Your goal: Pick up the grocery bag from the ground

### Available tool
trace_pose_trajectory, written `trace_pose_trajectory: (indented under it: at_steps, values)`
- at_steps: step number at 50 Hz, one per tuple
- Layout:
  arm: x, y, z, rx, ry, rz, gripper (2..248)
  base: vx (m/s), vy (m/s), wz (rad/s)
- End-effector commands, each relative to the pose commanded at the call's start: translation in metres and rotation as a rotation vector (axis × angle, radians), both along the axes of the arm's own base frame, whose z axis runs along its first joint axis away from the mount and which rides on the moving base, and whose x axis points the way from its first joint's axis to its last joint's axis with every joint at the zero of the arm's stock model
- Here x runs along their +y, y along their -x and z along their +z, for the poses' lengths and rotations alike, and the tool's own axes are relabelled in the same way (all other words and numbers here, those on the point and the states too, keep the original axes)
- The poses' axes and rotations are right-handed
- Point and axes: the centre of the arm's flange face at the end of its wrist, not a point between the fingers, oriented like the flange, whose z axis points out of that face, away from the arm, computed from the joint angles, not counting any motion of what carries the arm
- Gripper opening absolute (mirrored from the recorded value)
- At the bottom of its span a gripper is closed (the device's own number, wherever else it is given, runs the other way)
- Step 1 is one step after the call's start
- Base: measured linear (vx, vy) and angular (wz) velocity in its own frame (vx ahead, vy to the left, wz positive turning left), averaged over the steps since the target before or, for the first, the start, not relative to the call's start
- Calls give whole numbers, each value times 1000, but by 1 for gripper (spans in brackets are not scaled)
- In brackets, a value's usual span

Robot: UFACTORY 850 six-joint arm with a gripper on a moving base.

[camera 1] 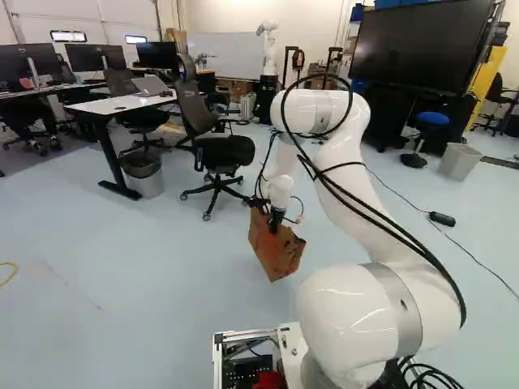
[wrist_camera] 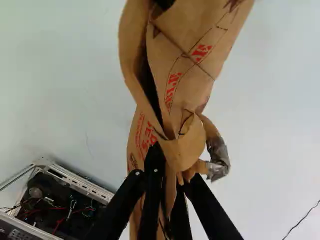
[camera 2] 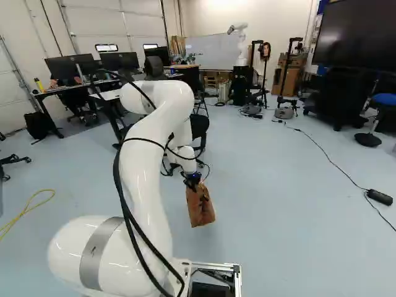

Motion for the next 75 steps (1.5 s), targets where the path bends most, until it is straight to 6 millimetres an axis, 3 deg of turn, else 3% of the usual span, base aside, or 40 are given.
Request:
trace_pose_trajectory:
  at_steps: [35,75]
  values:
    - [0,14,52,-39,1,0,19,0,0,0]
    - [-3,54,111,-70,1,-7,19,0,0,0]
